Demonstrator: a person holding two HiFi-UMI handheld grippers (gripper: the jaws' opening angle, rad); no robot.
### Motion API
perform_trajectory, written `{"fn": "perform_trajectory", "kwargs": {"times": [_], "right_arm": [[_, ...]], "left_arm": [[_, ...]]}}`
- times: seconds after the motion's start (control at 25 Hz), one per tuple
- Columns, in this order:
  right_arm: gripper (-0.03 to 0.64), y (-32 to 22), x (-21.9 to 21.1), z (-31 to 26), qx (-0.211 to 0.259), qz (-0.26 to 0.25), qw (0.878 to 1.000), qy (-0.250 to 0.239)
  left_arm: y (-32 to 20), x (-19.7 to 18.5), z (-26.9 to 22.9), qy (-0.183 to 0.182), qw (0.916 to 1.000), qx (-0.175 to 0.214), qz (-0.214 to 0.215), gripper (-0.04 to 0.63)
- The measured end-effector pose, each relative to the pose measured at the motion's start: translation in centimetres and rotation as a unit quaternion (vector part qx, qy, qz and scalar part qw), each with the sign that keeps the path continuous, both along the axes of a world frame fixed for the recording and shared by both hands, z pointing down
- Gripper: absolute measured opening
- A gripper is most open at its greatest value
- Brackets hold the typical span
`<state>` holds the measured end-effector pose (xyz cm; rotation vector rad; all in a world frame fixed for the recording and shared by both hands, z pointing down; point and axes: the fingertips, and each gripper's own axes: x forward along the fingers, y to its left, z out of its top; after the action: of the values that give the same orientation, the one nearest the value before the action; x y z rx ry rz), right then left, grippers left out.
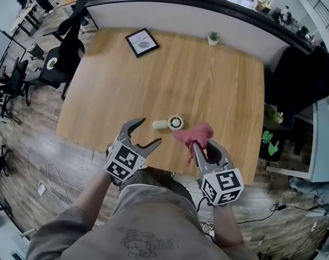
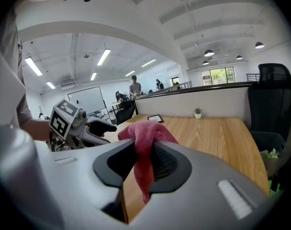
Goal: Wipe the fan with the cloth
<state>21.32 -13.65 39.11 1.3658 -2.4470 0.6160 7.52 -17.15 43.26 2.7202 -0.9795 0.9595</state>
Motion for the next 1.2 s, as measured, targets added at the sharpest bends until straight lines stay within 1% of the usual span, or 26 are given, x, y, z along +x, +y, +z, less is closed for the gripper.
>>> {"fn": "perform_trajectory", "kwargs": {"times": [0.16,0.36,0.52,0.76,0.96,1.2], "right_arm": [[0.084,-0.8,-0.5,1.6,-0.014,-0.003,1.0,0.007],[0.084,-2.1,-1.0,3.8,-0.036,0.011,0.999,0.013],[0.084,-2.8,-1.5,5.7,-0.058,0.018,0.998,0.024],[0.084,-4.3,-2.9,8.8,-0.085,0.031,0.995,0.03],[0.084,-5.2,-3.7,10.7,-0.101,0.036,0.994,0.035],[0.084,-6.1,-3.1,12.2,-0.113,0.062,0.991,0.042]], "left_arm": [[-0.5,-0.1,3.1,-0.008,0.9996,-0.023,0.013,0.336],[-1.6,-0.5,6.7,-0.026,0.9978,-0.053,0.032,0.333],[-2.4,-0.4,9.8,-0.036,0.9955,-0.072,0.049,0.316],[-3.6,-0.9,14.5,-0.048,0.9905,-0.109,0.069,0.316],[-4.1,-0.3,17.1,-0.053,0.9858,-0.128,0.095,0.315],[-4.1,0.7,19.9,-0.059,0.9799,-0.145,0.124,0.313]]}}
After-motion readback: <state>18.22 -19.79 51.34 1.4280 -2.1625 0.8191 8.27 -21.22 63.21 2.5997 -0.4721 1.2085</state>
